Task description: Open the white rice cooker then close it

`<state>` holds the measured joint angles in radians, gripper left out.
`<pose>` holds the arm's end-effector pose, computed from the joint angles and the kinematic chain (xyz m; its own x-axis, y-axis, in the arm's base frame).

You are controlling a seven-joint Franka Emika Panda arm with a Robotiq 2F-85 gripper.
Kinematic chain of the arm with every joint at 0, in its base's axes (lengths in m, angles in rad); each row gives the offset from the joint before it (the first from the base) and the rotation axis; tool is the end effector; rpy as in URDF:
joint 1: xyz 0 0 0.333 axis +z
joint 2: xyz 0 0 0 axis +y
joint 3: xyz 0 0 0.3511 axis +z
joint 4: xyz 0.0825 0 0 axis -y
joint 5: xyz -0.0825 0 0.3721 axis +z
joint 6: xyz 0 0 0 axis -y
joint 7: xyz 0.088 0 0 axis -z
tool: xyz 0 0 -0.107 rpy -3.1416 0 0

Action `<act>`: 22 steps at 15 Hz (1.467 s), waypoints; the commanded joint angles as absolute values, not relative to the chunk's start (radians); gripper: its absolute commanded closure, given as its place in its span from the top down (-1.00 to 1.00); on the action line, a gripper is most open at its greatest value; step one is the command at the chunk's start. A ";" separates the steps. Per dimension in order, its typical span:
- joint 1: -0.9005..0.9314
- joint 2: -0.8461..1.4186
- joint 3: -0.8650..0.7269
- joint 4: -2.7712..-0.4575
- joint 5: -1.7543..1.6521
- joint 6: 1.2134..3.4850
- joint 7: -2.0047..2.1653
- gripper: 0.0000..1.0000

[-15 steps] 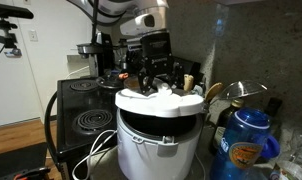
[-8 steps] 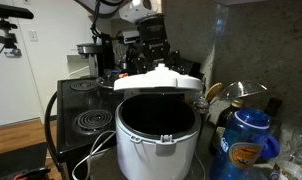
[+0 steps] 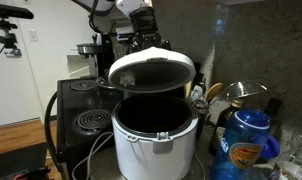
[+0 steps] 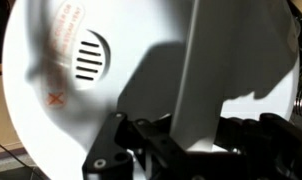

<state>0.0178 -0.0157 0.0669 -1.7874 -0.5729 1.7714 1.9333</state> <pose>0.5508 -0.0005 0.5986 -0.1806 -0.8418 0.5087 -0.9806 0.1143 -0.1591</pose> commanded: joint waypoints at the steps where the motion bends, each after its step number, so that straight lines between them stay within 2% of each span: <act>1: 0.065 0.012 0.096 -1.734 -0.619 1.679 1.949 -1.00; 9: 0.122 0.043 0.123 -1.703 -0.711 1.600 1.929 -1.00; 22: 0.127 0.115 0.107 -1.649 -0.775 1.613 1.897 -1.00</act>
<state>0.1109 0.1050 0.1084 -1.6789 -0.7855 1.6452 1.9234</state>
